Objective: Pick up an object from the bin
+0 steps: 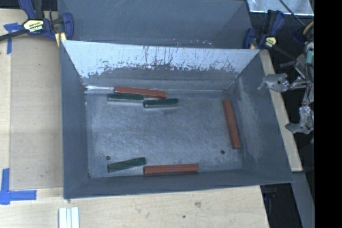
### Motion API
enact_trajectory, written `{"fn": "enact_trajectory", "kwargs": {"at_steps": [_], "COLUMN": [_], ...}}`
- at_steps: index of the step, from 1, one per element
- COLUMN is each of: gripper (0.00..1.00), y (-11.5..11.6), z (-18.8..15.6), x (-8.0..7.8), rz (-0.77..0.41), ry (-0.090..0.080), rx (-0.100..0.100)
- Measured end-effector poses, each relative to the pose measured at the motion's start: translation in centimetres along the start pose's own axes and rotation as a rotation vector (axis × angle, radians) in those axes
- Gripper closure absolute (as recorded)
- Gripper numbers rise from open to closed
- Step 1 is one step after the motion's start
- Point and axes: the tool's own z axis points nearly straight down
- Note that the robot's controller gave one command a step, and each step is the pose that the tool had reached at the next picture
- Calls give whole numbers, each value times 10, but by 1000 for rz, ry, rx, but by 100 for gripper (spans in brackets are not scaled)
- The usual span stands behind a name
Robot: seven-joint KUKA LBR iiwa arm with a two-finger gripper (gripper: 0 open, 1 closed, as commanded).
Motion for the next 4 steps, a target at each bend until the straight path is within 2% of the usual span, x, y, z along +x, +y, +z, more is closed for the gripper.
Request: {"fn": "enact_trajectory", "kwargs": {"at_steps": [1,2,3,4], "gripper": [0,0,0,0], "y": [-16,-20,-7,3], "z": [45,53,75,4], "x": [-20,-25,-21,-21], "rz": [-154,-213,-301,-365], "ry": [2,0,9,3], "rx": [-2,1,-13,-6]}}
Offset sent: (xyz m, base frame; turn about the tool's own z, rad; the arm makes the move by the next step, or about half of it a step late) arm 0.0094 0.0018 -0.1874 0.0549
